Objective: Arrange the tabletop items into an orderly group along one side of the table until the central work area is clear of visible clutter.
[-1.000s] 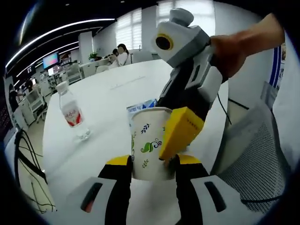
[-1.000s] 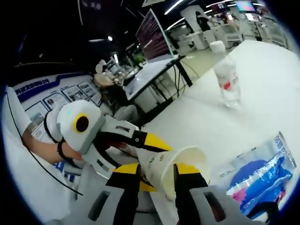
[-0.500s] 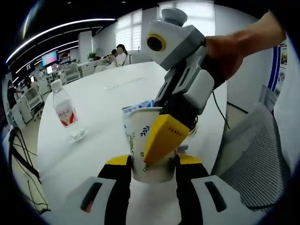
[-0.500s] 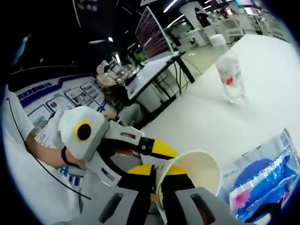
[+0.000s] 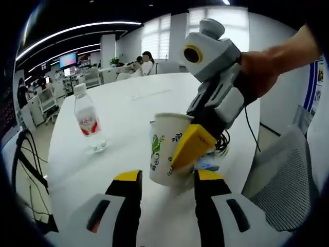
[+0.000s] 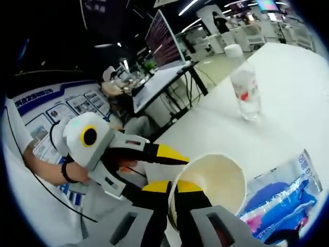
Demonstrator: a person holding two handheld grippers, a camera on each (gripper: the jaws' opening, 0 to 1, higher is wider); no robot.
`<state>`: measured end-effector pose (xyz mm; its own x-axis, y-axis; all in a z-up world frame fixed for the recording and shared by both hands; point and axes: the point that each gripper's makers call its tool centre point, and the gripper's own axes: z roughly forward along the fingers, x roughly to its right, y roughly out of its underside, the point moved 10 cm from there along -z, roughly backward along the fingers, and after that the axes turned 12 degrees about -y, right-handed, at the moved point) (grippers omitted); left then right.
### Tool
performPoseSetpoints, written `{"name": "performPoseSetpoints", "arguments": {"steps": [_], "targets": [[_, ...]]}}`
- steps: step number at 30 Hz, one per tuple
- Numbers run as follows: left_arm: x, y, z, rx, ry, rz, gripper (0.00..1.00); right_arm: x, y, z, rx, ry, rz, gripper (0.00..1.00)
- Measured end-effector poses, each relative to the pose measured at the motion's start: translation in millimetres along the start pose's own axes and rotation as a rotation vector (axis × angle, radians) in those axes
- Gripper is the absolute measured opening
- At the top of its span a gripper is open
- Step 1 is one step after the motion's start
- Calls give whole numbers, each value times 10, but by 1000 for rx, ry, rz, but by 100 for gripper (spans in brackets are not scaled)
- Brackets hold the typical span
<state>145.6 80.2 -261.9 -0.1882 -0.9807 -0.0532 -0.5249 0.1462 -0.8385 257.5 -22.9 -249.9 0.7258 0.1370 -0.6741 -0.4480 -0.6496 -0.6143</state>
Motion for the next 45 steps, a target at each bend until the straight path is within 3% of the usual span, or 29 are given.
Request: {"name": "performPoseSetpoints", "arguments": {"steps": [6, 11, 16, 25, 45], "targets": [[-55, 53, -9, 6, -10, -50, 40, 47, -27, -83, 28, 26, 2, 0], [-43, 76, -23, -4, -23, -32, 40, 147, -73, -175, 51, 64, 6, 0], [-110, 140, -27, 8, -46, -139, 39, 305, -133, -277, 60, 103, 16, 0], [-164, 191, -74, 13, -76, -199, 42, 457, -150, -353, 53, 173, 32, 0], [-262, 242, -217, 23, -127, -258, 42, 965, -677, -364, -57, 352, -25, 0]]}}
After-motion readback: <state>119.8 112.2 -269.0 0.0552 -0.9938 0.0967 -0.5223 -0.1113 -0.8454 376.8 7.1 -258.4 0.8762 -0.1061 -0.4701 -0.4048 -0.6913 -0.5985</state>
